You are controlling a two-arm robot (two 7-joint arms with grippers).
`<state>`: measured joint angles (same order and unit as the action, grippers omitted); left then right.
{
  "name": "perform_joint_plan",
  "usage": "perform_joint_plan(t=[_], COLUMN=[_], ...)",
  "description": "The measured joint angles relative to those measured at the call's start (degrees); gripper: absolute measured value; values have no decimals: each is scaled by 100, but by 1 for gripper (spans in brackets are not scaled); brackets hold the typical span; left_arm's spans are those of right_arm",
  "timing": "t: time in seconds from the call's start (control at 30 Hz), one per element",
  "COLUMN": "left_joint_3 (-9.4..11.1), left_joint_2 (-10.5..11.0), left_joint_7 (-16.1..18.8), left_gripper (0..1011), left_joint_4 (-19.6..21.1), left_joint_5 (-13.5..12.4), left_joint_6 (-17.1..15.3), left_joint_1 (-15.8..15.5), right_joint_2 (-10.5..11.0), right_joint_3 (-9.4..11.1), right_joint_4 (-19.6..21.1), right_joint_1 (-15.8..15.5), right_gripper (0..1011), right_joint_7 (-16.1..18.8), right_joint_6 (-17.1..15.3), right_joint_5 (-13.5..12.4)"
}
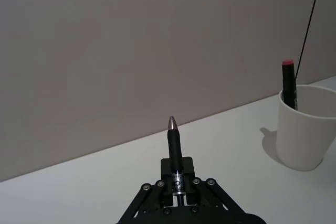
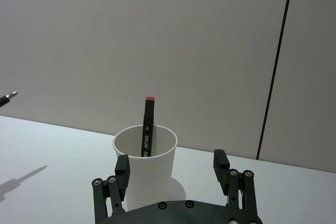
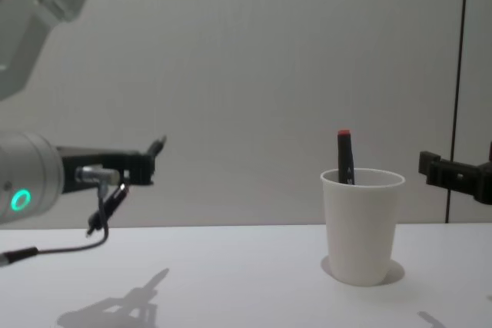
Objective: Place the pen into the pen holder.
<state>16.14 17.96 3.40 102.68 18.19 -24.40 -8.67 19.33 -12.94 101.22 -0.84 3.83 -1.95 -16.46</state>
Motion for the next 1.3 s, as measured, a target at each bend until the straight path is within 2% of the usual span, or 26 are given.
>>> perform_joint_plan(t=[0.27,0.33,0.4,0.43,0.53,0.77,0.87,1.07,1.3], left_joint_3=[-178,-192,-263,-263,-309,-391,-403,-404,-347], left_joint_2=[216,235,323,323,388,509,530,561,544], left_joint_7=[-481,-529,-832,-832,-1064,-1714,-1905,-2533,-3148], left_gripper=[120,121,120,121,120,120,120,120,120], left_joint_4=[-3,-9,-50,-50,-85,-200,-238,-352,-479], left_joint_5=[212,225,361,361,469,763,841,1039,1167], left_joint_6=[791,834,1228,1228,1495,2117,2261,2660,2956], left_joint_1=[76,82,116,116,144,202,212,220,195], right_joint_2=[0,0,0,0,0,0,0,0,0], right_joint_3=[0,0,0,0,0,0,0,0,0], right_joint_4=[0,0,0,0,0,0,0,0,0], right_joint_1=[0,0,0,0,0,0,0,0,0], right_gripper=[1002,1002,1001,1002,1002,1002,1002,1002,1002], right_joint_7=[0,0,0,0,0,0,0,0,0], right_joint_6=[0,0,0,0,0,0,0,0,0], right_joint_5=[0,0,0,0,0,0,0,0,0])
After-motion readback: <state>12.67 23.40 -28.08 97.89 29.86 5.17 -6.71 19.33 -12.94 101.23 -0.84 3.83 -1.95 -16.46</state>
